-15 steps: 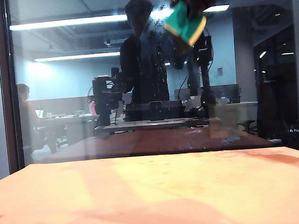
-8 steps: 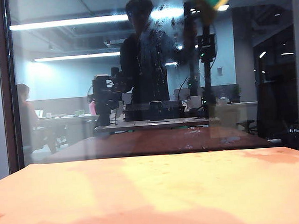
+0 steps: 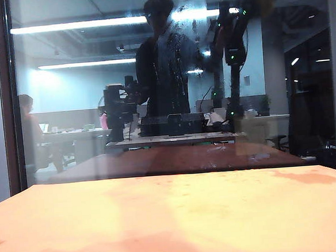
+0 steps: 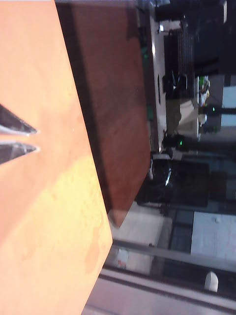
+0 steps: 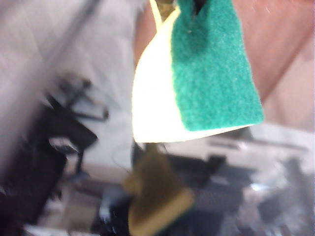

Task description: Pick up the sponge from the table, wipe the water off the glass, and finally place the sponge back on the table.

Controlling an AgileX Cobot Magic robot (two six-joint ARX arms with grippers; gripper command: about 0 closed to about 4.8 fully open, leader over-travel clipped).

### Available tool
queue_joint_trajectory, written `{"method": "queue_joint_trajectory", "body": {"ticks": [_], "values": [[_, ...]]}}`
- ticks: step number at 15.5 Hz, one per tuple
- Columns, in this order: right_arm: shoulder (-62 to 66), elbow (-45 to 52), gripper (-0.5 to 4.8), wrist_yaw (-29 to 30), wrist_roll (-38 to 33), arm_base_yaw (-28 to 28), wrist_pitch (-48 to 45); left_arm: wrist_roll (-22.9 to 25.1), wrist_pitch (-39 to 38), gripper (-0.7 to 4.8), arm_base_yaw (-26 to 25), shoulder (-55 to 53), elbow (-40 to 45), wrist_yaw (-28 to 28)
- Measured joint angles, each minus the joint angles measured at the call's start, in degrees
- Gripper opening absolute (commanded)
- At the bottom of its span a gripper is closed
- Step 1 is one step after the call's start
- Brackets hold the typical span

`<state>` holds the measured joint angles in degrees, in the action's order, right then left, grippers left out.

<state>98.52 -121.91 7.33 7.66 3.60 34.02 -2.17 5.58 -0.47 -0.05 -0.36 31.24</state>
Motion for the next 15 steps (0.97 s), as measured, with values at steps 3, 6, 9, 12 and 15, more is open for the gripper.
{"method": "queue_joint_trajectory", "body": {"ticks": [3,6,9,12,15], "values": [[-8.3,13.8,-0.07,0.1,-0.1,0.2,-6.0,0.0,0.0,0.25,0.0,0.0,0.0,-0.3],[-17.7,30.4,-0.07,1.5,-3.5,0.2,-15.2,0.0,0.0,0.25,0.0,0.0,0.0,-0.4],[-25.6,47.5,-0.07,3.1,-7.5,0.0,-23.3,0.0,0.0,0.25,0.0,0.0,0.0,-0.4],[-31.2,61.0,-0.07,4.5,-11.6,-0.5,-29.8,0.0,0.0,0.25,0.0,0.0,0.0,-0.4],[-34.9,74.2,-0.07,5.9,-16.4,-2.3,-37.7,0.0,0.0,0.24,0.0,0.0,0.0,-0.4]]}}
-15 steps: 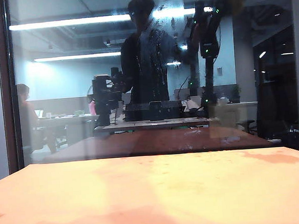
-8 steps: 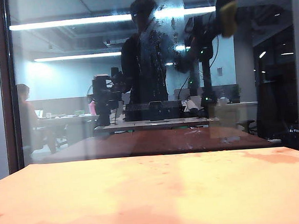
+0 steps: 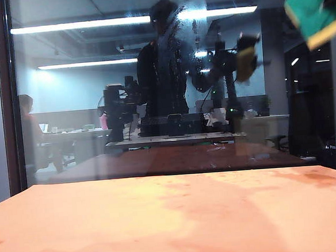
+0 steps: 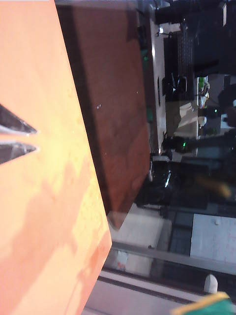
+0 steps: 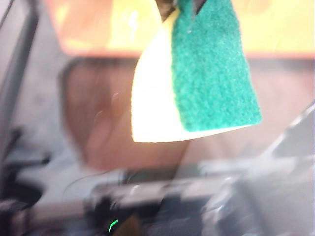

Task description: Pick up the sponge from the table, wipe the water off the glass, and finally place the sponge back on the table.

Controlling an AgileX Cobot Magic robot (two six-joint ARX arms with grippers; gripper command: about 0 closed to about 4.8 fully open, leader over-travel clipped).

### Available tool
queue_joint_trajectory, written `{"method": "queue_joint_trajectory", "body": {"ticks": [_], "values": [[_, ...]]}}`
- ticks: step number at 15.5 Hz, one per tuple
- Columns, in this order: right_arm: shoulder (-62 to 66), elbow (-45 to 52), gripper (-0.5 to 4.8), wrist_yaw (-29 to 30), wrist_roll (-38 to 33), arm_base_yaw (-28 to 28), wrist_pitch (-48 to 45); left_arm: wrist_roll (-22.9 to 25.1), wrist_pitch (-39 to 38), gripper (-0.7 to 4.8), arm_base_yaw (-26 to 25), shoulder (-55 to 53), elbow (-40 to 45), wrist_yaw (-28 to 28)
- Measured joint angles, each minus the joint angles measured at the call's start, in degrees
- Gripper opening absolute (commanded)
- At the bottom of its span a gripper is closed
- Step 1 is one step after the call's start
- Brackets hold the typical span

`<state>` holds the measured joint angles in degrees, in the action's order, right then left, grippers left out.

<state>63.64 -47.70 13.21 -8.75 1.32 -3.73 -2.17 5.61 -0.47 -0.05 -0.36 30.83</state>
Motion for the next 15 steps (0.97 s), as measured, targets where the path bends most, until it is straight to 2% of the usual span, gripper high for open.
{"method": "queue_joint_trajectory", "body": {"ticks": [5,9,15], "values": [[0.6,11.8,-0.07,0.8,-2.5,-8.5,-6.5,0.0,0.0,0.24,0.0,0.0,0.0,0.0],[6.3,12.4,-0.07,3.4,-3.6,-14.7,-9.0,0.0,0.0,0.25,0.0,0.0,0.0,0.0],[15.9,12.4,-0.07,3.6,-5.2,-23.4,-12.5,0.0,0.0,0.24,0.0,0.0,0.0,0.0]]}}
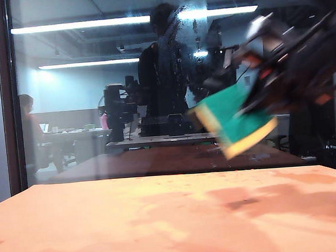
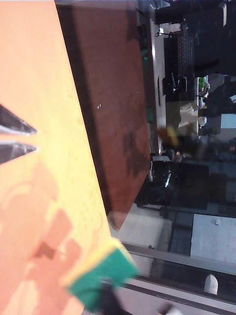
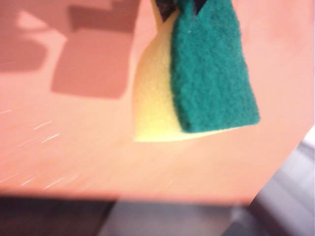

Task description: Pick up the sponge from the table, wipe the water off the glass, and finally place the sponge back on the table.

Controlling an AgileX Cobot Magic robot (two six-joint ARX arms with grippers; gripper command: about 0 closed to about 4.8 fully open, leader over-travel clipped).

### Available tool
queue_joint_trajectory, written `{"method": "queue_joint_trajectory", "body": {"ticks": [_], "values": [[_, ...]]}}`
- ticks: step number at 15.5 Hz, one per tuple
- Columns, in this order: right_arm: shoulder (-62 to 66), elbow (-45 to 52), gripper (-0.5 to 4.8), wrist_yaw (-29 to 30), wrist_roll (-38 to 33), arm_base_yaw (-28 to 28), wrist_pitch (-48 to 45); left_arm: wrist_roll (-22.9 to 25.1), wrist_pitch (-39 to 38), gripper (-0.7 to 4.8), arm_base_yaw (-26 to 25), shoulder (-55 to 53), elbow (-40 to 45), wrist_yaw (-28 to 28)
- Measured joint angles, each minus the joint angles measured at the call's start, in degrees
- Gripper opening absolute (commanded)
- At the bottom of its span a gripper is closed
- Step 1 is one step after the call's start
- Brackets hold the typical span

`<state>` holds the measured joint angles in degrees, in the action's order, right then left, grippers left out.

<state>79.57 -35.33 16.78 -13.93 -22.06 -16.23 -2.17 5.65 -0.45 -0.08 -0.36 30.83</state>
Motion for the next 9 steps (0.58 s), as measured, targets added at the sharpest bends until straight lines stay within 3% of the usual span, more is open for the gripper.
{"method": "queue_joint_trajectory", "body": {"ticks": [9], "values": [[15.6,-0.1,-0.07,2.5,-6.4,-5.9,-10.0,0.0,0.1,0.24,0.0,0.0,0.0,0.0]]}}
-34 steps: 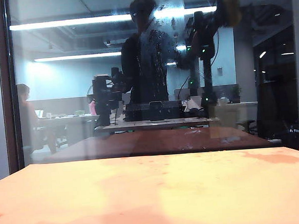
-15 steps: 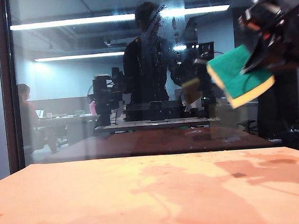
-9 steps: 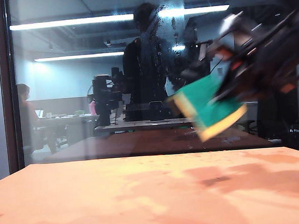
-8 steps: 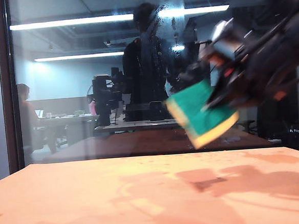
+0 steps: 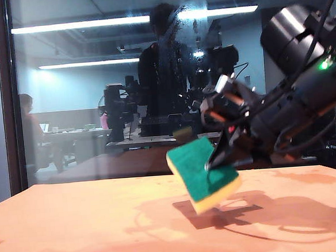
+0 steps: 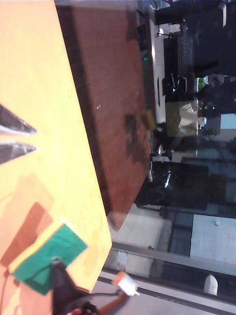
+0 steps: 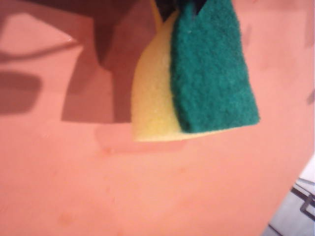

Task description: Pick up the sponge from the table, wipe the water off the glass, and finally place the sponge back on the table.

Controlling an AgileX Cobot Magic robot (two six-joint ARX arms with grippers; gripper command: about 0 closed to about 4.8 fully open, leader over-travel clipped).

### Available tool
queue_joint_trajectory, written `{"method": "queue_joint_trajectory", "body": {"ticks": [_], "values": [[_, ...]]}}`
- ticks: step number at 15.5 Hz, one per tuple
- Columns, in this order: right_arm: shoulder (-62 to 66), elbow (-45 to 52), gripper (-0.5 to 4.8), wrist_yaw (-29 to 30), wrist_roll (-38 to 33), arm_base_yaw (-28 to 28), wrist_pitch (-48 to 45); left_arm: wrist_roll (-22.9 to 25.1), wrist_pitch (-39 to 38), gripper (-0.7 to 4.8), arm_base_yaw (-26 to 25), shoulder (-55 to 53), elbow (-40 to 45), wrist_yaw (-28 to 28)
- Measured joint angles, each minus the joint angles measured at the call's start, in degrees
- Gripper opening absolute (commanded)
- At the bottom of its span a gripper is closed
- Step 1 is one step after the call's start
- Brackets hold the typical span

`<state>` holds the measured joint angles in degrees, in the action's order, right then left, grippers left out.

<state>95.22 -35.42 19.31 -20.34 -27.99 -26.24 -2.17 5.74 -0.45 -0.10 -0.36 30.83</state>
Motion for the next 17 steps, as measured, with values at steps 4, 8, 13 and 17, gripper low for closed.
{"method": "queue_joint_trajectory", "body": {"ticks": [4,8,13,17], "values": [[0.7,0.0,1.25,0.3,-0.4,0.0,-1.0,0.0,0.0,0.24,0.0,0.0,0.0,0.0],[0.7,0.0,2.15,0.9,-2.1,0.0,-4.8,0.0,0.0,0.25,0.0,0.0,0.0,0.0],[0.4,0.0,-0.06,-5.8,0.0,0.0,-5.4,0.0,0.0,0.24,0.0,0.0,0.0,0.0],[-4.5,0.0,-0.06,-10.6,4.6,1.3,-7.0,0.0,0.0,0.25,0.0,0.0,0.0,0.0]]}}
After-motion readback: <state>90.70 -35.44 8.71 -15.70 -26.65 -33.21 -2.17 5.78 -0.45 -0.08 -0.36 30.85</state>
